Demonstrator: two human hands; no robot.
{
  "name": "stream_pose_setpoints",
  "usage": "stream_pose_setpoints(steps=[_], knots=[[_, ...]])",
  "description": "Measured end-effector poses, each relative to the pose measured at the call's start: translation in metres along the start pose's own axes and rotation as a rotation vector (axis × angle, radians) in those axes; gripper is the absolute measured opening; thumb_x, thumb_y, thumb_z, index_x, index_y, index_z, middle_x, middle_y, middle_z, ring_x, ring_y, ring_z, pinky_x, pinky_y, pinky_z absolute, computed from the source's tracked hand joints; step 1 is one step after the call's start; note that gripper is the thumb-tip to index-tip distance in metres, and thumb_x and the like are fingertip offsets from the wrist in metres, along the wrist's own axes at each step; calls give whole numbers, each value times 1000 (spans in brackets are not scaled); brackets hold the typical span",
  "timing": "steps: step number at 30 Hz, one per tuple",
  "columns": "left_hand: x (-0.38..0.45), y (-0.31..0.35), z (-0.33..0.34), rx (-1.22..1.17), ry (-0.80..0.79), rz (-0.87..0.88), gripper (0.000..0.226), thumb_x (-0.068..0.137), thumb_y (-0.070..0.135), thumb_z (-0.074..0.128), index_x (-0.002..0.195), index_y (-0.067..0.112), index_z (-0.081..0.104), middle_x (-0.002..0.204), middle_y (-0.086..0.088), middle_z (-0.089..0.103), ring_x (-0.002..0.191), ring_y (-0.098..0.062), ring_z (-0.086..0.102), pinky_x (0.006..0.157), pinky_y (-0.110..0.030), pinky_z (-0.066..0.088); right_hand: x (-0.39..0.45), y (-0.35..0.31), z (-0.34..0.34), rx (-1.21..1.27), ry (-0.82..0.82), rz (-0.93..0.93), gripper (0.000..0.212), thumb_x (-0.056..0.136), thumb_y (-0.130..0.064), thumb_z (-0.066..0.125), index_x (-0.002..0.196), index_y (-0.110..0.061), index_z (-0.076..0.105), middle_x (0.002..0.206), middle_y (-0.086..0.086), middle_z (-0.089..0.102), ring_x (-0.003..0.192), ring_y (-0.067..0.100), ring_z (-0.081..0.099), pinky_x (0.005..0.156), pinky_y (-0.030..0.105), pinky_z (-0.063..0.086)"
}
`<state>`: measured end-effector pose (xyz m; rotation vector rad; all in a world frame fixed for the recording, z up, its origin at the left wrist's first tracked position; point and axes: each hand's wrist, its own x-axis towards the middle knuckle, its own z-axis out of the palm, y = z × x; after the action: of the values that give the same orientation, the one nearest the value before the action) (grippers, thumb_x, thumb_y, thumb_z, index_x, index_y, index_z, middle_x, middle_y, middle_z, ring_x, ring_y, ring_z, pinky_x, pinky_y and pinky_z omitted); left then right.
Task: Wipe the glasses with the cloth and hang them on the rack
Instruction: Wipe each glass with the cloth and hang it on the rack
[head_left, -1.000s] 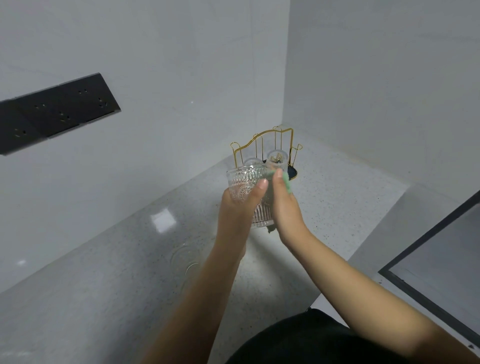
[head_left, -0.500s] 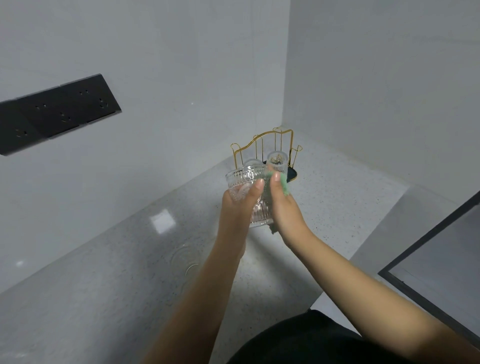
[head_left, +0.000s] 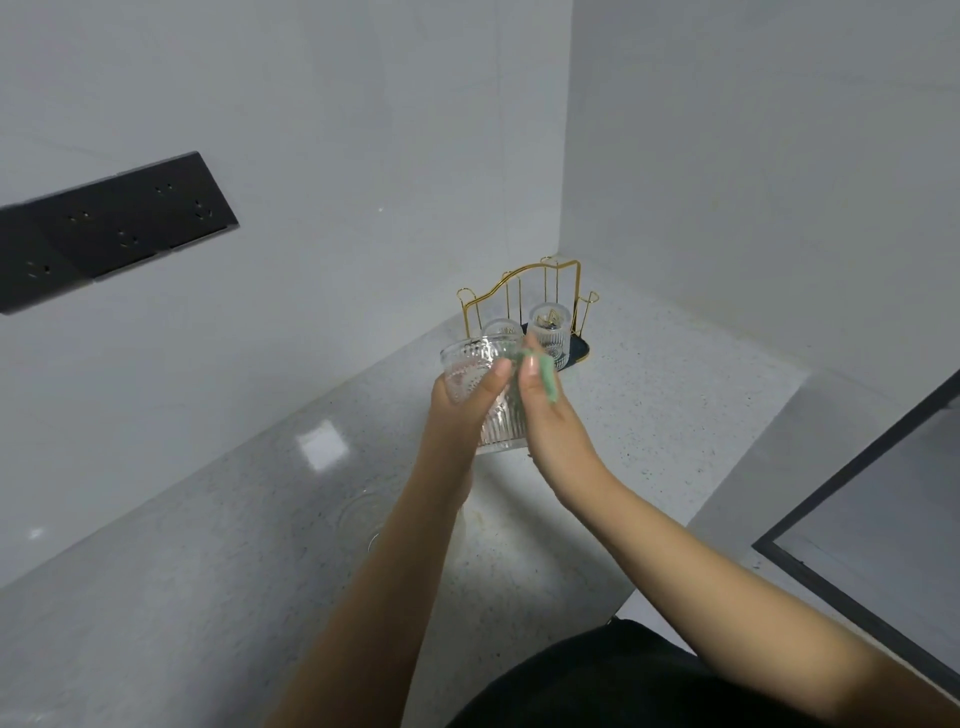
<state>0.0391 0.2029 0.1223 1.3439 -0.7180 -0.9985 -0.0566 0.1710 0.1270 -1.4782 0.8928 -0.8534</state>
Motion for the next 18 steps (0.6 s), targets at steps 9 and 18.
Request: stream_pose_setpoints(steps=[9, 18], knots=[[-10, 4, 7, -37, 53, -82, 51, 87, 56, 57, 116, 14, 65, 110, -11, 73, 98, -27, 71, 92, -50, 55, 18, 11, -3, 27, 62, 220, 87, 77, -82, 15, 134, -22, 46, 117, 7, 61, 97, 22, 59, 68, 25, 46], [-7, 8, 3, 118, 106, 76, 38, 97, 40, 53, 100, 5, 69, 88, -7, 74, 75, -12, 70, 64, -22, 53, 0, 7, 8, 4, 115, -84, 63, 91, -55, 22, 148, -28, 14, 156, -6, 20, 140, 6, 19, 110, 24, 22]])
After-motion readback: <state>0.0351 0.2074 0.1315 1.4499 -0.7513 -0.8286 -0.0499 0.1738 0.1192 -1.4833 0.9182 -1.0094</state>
